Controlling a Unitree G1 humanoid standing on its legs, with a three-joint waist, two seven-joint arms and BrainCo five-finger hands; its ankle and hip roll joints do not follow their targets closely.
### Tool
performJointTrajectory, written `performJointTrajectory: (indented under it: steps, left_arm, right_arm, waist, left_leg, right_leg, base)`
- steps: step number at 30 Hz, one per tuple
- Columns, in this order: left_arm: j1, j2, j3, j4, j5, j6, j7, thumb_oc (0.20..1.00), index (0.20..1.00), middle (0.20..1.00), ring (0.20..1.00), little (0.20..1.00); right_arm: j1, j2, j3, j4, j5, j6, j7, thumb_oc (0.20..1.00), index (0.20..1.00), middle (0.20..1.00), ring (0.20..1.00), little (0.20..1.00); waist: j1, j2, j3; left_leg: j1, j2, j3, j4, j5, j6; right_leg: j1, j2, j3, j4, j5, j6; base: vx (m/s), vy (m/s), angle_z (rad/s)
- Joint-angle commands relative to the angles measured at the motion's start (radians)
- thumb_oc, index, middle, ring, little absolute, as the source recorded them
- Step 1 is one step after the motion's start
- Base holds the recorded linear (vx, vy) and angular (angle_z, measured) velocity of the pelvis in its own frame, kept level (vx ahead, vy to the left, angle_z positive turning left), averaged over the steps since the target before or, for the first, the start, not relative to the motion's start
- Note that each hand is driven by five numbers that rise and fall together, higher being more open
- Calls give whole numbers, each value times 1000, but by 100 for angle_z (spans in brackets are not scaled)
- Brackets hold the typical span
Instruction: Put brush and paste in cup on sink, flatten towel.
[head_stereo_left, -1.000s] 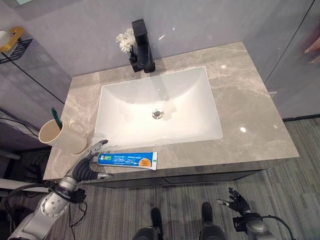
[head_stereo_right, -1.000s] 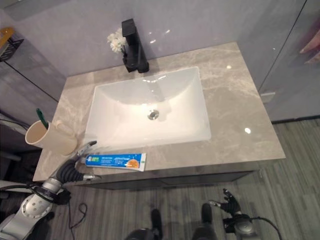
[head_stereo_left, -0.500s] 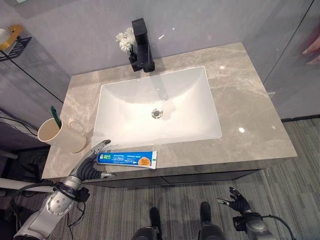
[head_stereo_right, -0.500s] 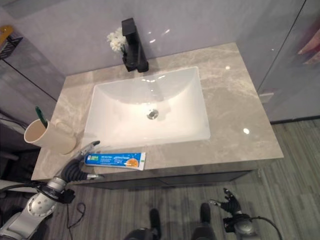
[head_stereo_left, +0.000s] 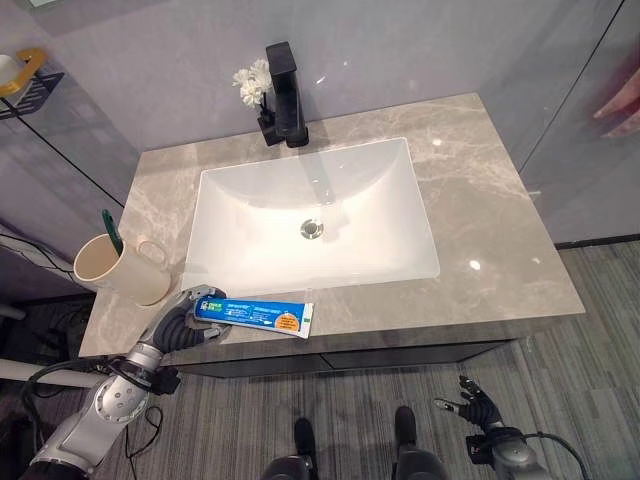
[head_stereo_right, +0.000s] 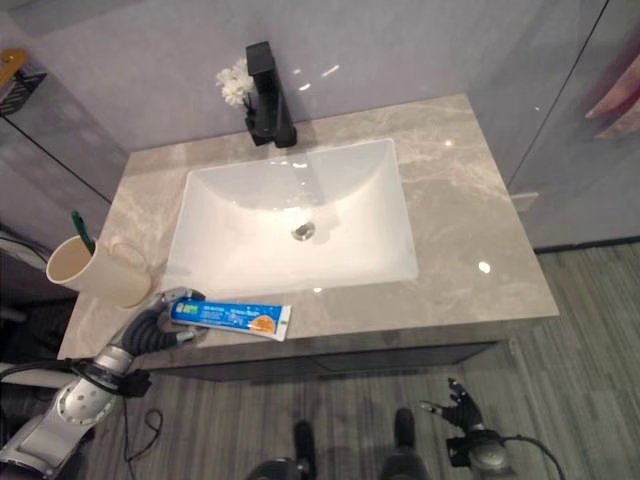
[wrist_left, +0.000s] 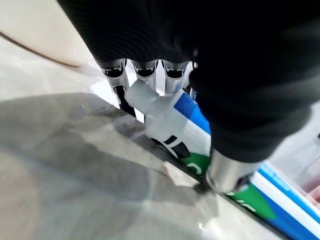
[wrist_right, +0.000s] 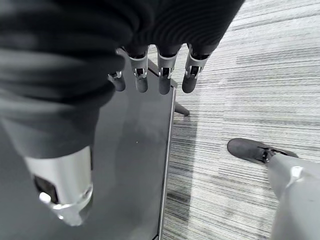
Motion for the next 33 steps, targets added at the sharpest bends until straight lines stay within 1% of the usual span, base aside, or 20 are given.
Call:
performJointTrajectory:
  steps: [1,6,10,12,14,15,16,17,18,19,21,22,26,27,28,31,33]
  left_arm:
    - [-32,0,-53,22,12,-22,-3,573,573,573,573,573]
    - [-44,16,-83,38,66,-29,8,564,564,564,564,564]
    - [-57,45,-120,41,132,-35,17,517,517,517,517,517]
    - [-68,58,-143,48,167,-40,21,454,454,454,454,454]
    - [-77,78,-159,40,208,-47,26,351,351,351,351,351]
    - [-77,78,-160,40,209,-47,27,335,335,335,335,335]
    - [-81,88,-168,39,227,-49,31,288,288,288,288,288]
    - [-89,96,-178,42,245,-52,35,209,209,209,209,209]
    - [-100,102,-191,49,267,-52,44,200,200,200,200,200]
    - [-113,99,-208,69,286,-48,54,200,200,200,200,200]
    - [-131,94,-220,87,307,-45,72,200,200,200,200,200]
    - [-133,94,-222,88,308,-45,74,200,200,200,200,200]
    - [-170,95,-236,117,355,-28,118,200,200,200,200,200]
    - [-183,98,-238,133,372,-19,136,200,200,200,200,200]
    - [-183,98,-239,133,372,-18,136,200,200,200,200,200]
    - [-212,125,-215,117,393,-1,159,200,200,200,200,200]
    - [-236,147,-196,107,399,5,177,200,200,200,200,200]
  right_arm:
    - [-36,-3,-4,-32,-6,-46,-15,1000,1000,1000,1000,1000]
    - [-44,-5,0,-32,-10,-49,-21,1000,1000,1000,1000,1000]
    - [-48,-7,3,-33,-14,-53,-29,1000,1000,1000,1000,1000]
    - [-48,-7,5,-27,-17,-56,-32,1000,1000,1000,1000,1000]
    - [-45,-7,4,-20,-19,-58,-32,1000,1000,1000,1000,1000]
    - [-45,-6,4,-20,-19,-58,-32,1000,1000,1000,1000,1000]
    - [-44,-6,5,-17,-23,-59,-35,1000,1000,1000,1000,1000]
    - [-44,-5,8,-2,-30,-59,-37,1000,1000,1000,1000,1000]
    - [-48,-5,11,23,-44,-59,-45,1000,1000,1000,1000,1000]
    - [-54,6,5,87,-42,-53,-52,1000,1000,1000,1000,1000]
    - [-59,24,-22,167,-13,-48,-62,1000,1000,1000,1000,1000]
    - [-60,24,-23,170,-13,-50,-61,1000,1000,1000,1000,1000]
    - [-66,49,-89,279,58,-36,-77,1000,1000,1000,1000,1000]
    - [-63,60,-134,308,118,-32,-81,1000,1000,1000,1000,1000]
    - [-63,60,-134,309,119,-32,-80,1000,1000,1000,1000,1000]
    - [-72,57,-279,364,330,-38,-100,1000,1000,1000,1000,1000]
    - [-77,35,-339,367,411,-46,-106,1000,1000,1000,1000,1000]
  waist:
    - [-22,-12,16]
    - [-23,-12,22]
    - [-26,-12,24]
    - [-27,-13,23]
    - [-29,-15,21]
    - [-28,-15,22]
    - [-28,-18,21]
    - [-28,-20,19]
    - [-29,-24,16]
    - [-28,-30,7]
    - [-26,-38,-11]
    - [-26,-38,-10]
    - [-23,-56,-47]
    - [-24,-66,-64]
    - [-24,-67,-63]
    - [-28,-89,-92]
    - [-28,-103,-106]
  left_leg:
    - [13,35,-16,9,15,-39]
    - [12,36,-14,9,15,-40]
    - [15,39,-10,9,12,-41]
    - [22,40,-8,9,8,-40]
    - [35,42,-6,9,5,-38]
    - [36,42,-5,9,4,-38]
    - [43,43,-3,9,3,-38]
    - [50,44,-2,9,2,-37]
    - [58,45,-1,11,0,-37]
    - [69,46,-2,15,-7,-36]
    - [86,49,-2,13,-12,-36]
    - [87,49,-2,13,-12,-36]
    - [112,51,-9,9,-19,-36]
    - [119,53,-14,9,-23,-35]
    - [119,53,-15,9,-23,-35]
    - [121,55,-22,9,-29,-36]
    - [119,54,-24,9,-31,-38]
  right_leg:
    - [59,-47,5,8,-52,79]
    - [54,-45,7,10,-53,80]
    - [54,-42,9,14,-57,79]
    - [58,-42,9,18,-61,79]
    - [64,-39,8,27,-70,77]
    - [64,-39,9,28,-71,77]
    - [68,-38,10,33,-76,76]
    - [70,-37,12,41,-82,75]
    - [74,-36,12,48,-87,75]
    - [88,-35,11,54,-94,73]
    - [106,-34,7,57,-98,73]
    - [107,-34,6,56,-99,73]
    - [136,-31,-5,55,-104,73]
    - [145,-30,-8,55,-105,71]
    - [145,-30,-9,55,-105,71]
    - [155,-28,-12,49,-102,71]
    - [157,-28,-12,44,-97,72]
  base:
    - [0,0,0]
    - [0,0,0]
    - [0,0,0]
    - [16,1,0]
    - [20,-1,0]
    - [0,0,0]
    - [24,-3,-5]
    - [38,-4,-5]
    - [54,-9,-2]
    - [64,-10,0]
    - [52,-4,-1]
    - [36,7,-1]
    - [24,2,2]
    - [17,2,3]
    - [0,0,0]
    - [0,0,0]
    - [0,0,0]
